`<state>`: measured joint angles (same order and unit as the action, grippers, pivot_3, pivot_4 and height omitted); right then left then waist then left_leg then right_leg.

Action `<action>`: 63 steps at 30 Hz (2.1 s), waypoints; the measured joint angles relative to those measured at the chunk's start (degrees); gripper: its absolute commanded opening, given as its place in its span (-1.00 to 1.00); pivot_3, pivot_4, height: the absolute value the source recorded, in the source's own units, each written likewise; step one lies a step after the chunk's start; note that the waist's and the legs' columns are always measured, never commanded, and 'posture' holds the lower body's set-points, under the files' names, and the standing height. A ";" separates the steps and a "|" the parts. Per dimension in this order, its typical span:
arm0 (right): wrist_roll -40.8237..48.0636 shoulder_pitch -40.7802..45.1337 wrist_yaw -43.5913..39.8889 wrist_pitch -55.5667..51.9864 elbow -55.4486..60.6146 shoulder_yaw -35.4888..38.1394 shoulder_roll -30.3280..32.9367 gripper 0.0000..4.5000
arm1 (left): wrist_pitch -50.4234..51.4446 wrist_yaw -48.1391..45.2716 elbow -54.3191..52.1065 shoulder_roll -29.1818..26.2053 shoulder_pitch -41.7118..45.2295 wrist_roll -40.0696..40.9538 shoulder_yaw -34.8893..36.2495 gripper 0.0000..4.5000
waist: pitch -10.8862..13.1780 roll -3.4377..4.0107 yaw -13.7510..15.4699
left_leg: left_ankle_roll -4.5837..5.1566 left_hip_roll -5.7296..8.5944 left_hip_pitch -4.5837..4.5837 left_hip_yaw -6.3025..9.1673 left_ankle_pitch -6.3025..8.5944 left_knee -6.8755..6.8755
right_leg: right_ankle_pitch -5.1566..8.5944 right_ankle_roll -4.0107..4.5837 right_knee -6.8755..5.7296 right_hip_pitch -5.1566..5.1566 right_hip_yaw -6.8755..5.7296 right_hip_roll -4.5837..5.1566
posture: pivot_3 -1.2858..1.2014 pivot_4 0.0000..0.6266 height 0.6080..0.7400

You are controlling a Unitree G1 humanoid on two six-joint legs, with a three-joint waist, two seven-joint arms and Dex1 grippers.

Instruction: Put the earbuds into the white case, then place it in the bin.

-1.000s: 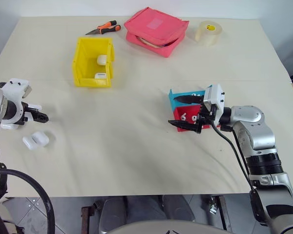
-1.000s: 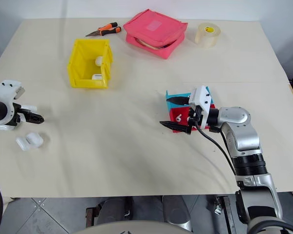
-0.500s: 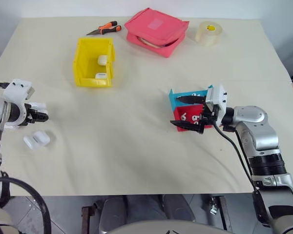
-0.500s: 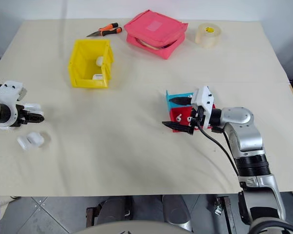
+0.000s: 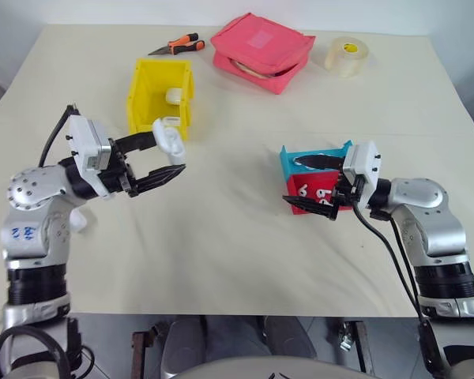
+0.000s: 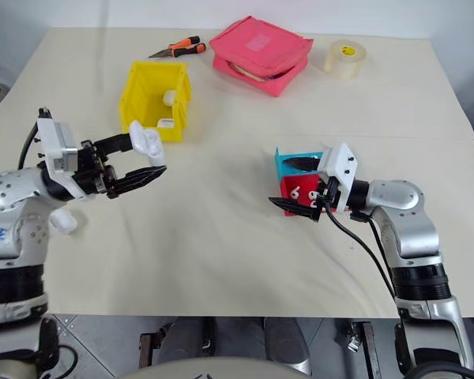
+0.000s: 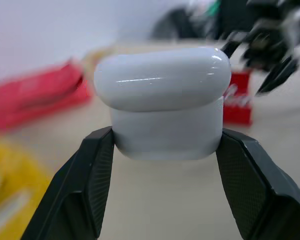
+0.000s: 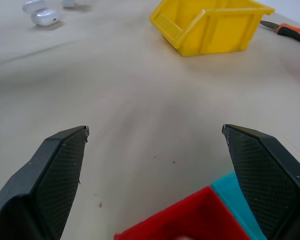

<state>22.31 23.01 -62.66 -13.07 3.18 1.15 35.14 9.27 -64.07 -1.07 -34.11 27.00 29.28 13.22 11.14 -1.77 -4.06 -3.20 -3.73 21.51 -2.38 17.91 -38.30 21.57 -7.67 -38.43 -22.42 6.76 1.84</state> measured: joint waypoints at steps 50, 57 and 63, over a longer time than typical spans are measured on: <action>3.42 -19.56 18.24 -40.76 34.74 9.60 23.30 0.02 | -3.42 -20.84 8.21 15.52 1.07 4.24 -16.48 0.22 | -0.01 0.03 2.31 | 0.36 -0.05 -0.02 0.14 0.17 0.01 | -0.11 -0.20 0.34 -0.01 0.64 -0.27 | 0.03 -0.52 1.00; 4.97 -5.69 17.31 -49.35 32.11 -0.98 24.50 0.02 | -2.89 -19.39 5.79 15.32 -1.20 4.29 -16.41 0.22 | -0.02 0.03 2.29 | 0.67 -0.10 -0.02 0.15 0.34 0.02 | -0.12 -0.19 0.37 -0.05 0.59 -0.18 | 0.03 -0.52 1.00; 2.96 1.40 16.52 -50.03 26.16 -8.80 24.87 0.02 | -2.91 -18.49 4.98 15.35 -1.66 4.33 -16.30 0.22 | -0.02 0.03 2.30 | 0.73 -0.08 0.02 0.12 0.38 0.00 | -0.12 -0.20 0.44 -0.05 0.55 -0.03 | 0.03 -0.52 1.00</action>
<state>25.27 24.42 -46.13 -63.09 29.33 -7.65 60.02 6.36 -82.56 3.91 -18.76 25.34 33.60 -3.07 11.13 -1.74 -1.76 -2.47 -3.81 21.53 -2.26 18.29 -38.31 21.45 -7.87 -38.00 -22.47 7.31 1.81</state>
